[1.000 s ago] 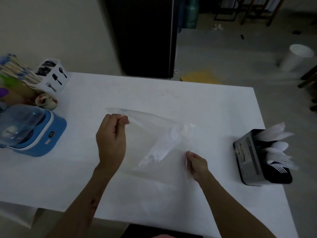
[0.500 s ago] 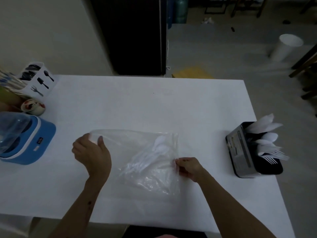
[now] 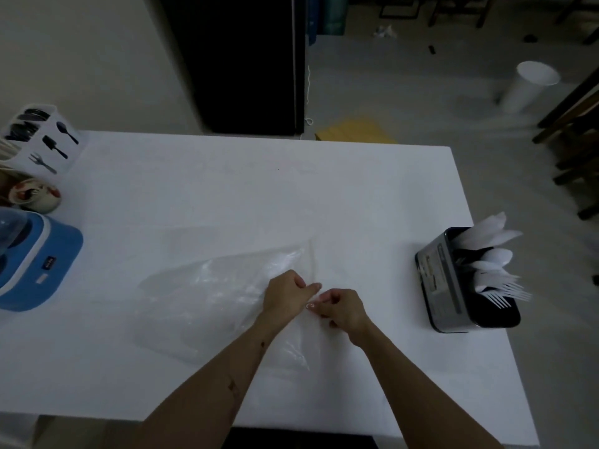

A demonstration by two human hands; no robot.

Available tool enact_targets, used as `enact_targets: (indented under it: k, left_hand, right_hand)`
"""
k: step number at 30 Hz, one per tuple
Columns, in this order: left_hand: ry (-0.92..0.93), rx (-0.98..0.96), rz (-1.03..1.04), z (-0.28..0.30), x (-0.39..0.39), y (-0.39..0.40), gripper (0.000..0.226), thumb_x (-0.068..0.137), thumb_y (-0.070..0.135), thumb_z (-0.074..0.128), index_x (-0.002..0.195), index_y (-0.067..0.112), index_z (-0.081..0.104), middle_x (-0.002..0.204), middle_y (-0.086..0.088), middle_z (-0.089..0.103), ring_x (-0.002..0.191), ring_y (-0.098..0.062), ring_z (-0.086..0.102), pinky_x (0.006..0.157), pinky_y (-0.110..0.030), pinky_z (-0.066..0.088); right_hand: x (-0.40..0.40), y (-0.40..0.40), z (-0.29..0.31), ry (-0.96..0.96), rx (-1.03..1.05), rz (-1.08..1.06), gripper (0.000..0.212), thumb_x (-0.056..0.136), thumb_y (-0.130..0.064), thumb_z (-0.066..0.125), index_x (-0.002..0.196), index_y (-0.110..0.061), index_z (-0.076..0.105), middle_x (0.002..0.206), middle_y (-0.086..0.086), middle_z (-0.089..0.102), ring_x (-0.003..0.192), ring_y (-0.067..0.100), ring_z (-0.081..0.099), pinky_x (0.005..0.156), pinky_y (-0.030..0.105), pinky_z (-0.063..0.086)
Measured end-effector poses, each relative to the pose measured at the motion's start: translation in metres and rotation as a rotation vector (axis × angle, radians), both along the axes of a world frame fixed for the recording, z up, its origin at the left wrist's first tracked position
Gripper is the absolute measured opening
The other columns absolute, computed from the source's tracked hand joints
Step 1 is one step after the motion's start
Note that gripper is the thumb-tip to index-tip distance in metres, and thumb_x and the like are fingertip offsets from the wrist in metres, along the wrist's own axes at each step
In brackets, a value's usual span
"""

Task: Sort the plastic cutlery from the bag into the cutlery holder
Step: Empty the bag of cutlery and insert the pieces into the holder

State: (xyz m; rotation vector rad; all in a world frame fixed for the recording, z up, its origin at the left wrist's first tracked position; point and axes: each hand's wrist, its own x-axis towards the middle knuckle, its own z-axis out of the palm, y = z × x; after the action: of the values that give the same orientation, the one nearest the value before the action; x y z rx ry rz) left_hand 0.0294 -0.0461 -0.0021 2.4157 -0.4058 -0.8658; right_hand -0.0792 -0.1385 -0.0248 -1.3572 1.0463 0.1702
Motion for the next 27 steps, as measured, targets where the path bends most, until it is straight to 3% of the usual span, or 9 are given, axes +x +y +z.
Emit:
enact_targets:
  k: [4, 8, 13, 17, 20, 22, 24, 25, 27]
  left_hand:
    - [-0.057, -0.026, -0.025, -0.012, -0.003, 0.000, 0.019, 0.089, 0.034, 0.060, 0.086, 0.017, 0.067, 0.085, 0.003, 0.068, 0.078, -0.013, 0.060, 0.067, -0.022, 0.042]
    - [-0.062, -0.145, 0.093, -0.018, -0.005, 0.017, 0.018, 0.096, 0.026, 0.050, 0.082, 0.017, 0.058, 0.075, -0.001, 0.067, 0.071, -0.021, 0.063, 0.064, -0.031, 0.049]
    - [-0.302, -0.256, 0.203, 0.009, -0.003, 0.026, 0.023, 0.100, 0.024, 0.040, 0.085, 0.011, 0.051, 0.062, 0.002, 0.050, 0.059, -0.016, 0.049, 0.056, -0.028, 0.030]
    - [-0.421, -0.372, 0.381, 0.034, 0.013, 0.035, 0.025, 0.101, 0.028, 0.038, 0.084, 0.012, 0.047, 0.061, 0.002, 0.047, 0.054, -0.010, 0.045, 0.049, -0.026, 0.030]
    - [-0.456, -0.427, 0.408, 0.038, 0.018, 0.041, 0.027, 0.098, 0.031, 0.048, 0.077, 0.014, 0.050, 0.058, 0.003, 0.042, 0.052, -0.011, 0.039, 0.052, -0.022, 0.033]
    - [-0.423, -0.441, 0.367, 0.032, 0.019, 0.046, 0.025, 0.094, 0.032, 0.056, 0.075, 0.016, 0.057, 0.064, 0.004, 0.049, 0.060, -0.011, 0.045, 0.060, -0.024, 0.038]
    - [-0.400, -0.430, 0.217, 0.023, 0.022, 0.054, 0.017, 0.091, 0.033, 0.061, 0.081, 0.020, 0.066, 0.081, 0.004, 0.061, 0.080, -0.010, 0.054, 0.075, -0.028, 0.044]
    - [-0.416, -0.416, 0.131, 0.019, 0.024, 0.060, 0.015, 0.090, 0.034, 0.062, 0.086, 0.021, 0.069, 0.091, 0.005, 0.063, 0.092, -0.009, 0.053, 0.086, -0.029, 0.042]
    - [-0.522, -0.333, 0.026, 0.011, 0.033, 0.076, 0.020, 0.089, 0.037, 0.062, 0.099, 0.021, 0.069, 0.110, 0.000, 0.061, 0.112, -0.014, 0.048, 0.100, -0.032, 0.034]
  right_hand:
    - [-0.006, -0.001, 0.000, -0.018, 0.048, -0.053, 0.011, 0.079, -0.012, 0.081, 0.086, -0.006, 0.075, 0.077, 0.008, 0.072, 0.066, 0.016, 0.065, 0.053, 0.019, 0.050]
    - [-0.012, -0.003, -0.007, 0.075, -0.082, -0.131, 0.008, 0.083, -0.017, 0.077, 0.080, -0.009, 0.075, 0.074, 0.008, 0.073, 0.061, 0.016, 0.064, 0.052, 0.022, 0.052]
    - [-0.006, 0.003, -0.020, 0.216, -0.303, -0.087, 0.009, 0.083, -0.023, 0.070, 0.077, -0.016, 0.073, 0.073, 0.003, 0.072, 0.072, 0.019, 0.068, 0.070, 0.034, 0.059]
    - [0.002, 0.005, -0.020, 0.281, -0.375, -0.064, 0.009, 0.085, -0.021, 0.065, 0.084, -0.015, 0.071, 0.080, 0.003, 0.070, 0.073, 0.020, 0.065, 0.064, 0.026, 0.051]
    - [0.004, 0.008, -0.016, 0.287, -0.471, -0.023, 0.006, 0.086, -0.019, 0.063, 0.089, -0.015, 0.067, 0.088, 0.002, 0.068, 0.076, 0.019, 0.063, 0.064, 0.026, 0.046]
    - [0.000, 0.010, -0.016, 0.195, -0.550, -0.027, 0.013, 0.084, -0.016, 0.064, 0.096, -0.018, 0.059, 0.091, 0.001, 0.064, 0.079, 0.019, 0.061, 0.066, 0.030, 0.047]
    - [-0.007, 0.011, -0.011, 0.013, -0.594, -0.040, 0.013, 0.084, -0.016, 0.064, 0.093, -0.022, 0.057, 0.086, -0.005, 0.064, 0.075, 0.013, 0.060, 0.068, 0.031, 0.051]
    - [-0.010, 0.010, -0.008, -0.095, -0.560, -0.036, 0.003, 0.088, -0.021, 0.064, 0.089, -0.023, 0.061, 0.082, -0.008, 0.066, 0.074, 0.009, 0.062, 0.069, 0.028, 0.052]
    - [-0.014, 0.009, 0.004, -0.199, -0.399, -0.001, 0.023, 0.097, -0.038, 0.056, 0.084, -0.024, 0.070, 0.080, -0.009, 0.072, 0.074, 0.003, 0.065, 0.073, 0.021, 0.051]
